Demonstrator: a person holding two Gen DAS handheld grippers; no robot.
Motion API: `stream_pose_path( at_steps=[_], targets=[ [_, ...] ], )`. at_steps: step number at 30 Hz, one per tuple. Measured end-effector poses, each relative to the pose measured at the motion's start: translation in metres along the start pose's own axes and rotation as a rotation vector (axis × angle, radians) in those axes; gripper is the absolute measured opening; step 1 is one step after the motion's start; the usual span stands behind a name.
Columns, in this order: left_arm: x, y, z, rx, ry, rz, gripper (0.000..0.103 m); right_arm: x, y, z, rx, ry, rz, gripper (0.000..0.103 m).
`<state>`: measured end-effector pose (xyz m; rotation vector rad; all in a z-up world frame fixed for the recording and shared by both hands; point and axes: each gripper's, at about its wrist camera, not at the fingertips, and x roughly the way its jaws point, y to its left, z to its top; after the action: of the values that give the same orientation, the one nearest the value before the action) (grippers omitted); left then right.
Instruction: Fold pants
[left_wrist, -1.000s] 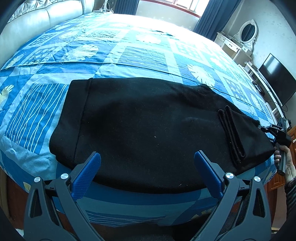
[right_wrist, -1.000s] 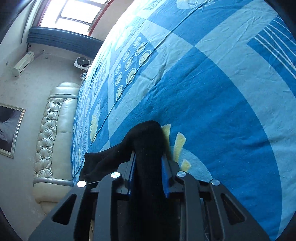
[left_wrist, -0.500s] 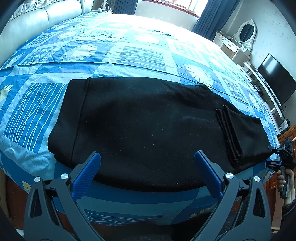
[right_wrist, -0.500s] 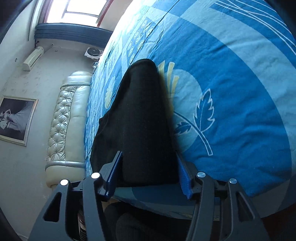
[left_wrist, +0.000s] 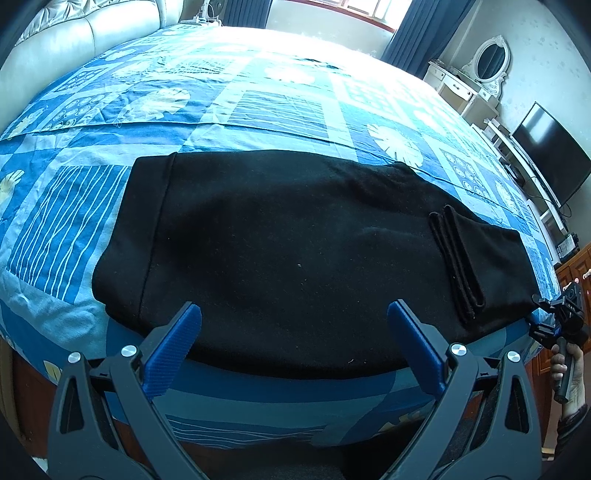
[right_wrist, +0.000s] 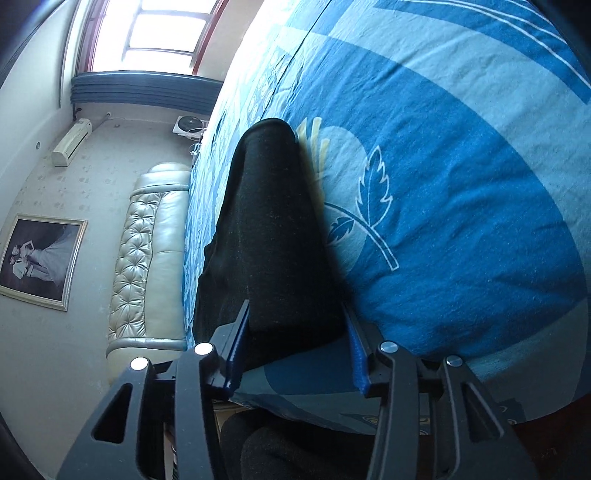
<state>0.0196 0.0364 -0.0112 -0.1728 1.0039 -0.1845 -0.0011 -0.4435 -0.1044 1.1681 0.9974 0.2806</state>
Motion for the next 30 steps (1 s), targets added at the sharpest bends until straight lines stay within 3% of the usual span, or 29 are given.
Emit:
stream_pose_path(
  at_steps=[5, 18, 24, 27, 30],
  targets=[
    [0.0, -0.001, -0.001, 0.008, -0.002, 0.005, 0.101, -0.003, -0.01, -0.001, -0.002, -0.013, 0.006, 0.029],
    [0.0, -0.004, 0.0, 0.018, -0.006, 0.003, 0.101, -0.005, -0.016, -0.005, 0.01, -0.028, 0.021, 0.029],
    [-0.001, -0.01, -0.002, 0.038, -0.008, 0.01, 0.101, -0.014, -0.021, -0.008, 0.073, -0.023, 0.077, 0.044],
    [-0.003, -0.014, -0.004, 0.06, -0.014, 0.023, 0.101, -0.026, -0.017, -0.011, 0.06, -0.028, 0.032, 0.051],
    [-0.003, -0.016, -0.004, 0.068, -0.014, 0.025, 0.101, -0.042, -0.004, -0.013, 0.007, -0.073, -0.111, 0.055]
  ],
)
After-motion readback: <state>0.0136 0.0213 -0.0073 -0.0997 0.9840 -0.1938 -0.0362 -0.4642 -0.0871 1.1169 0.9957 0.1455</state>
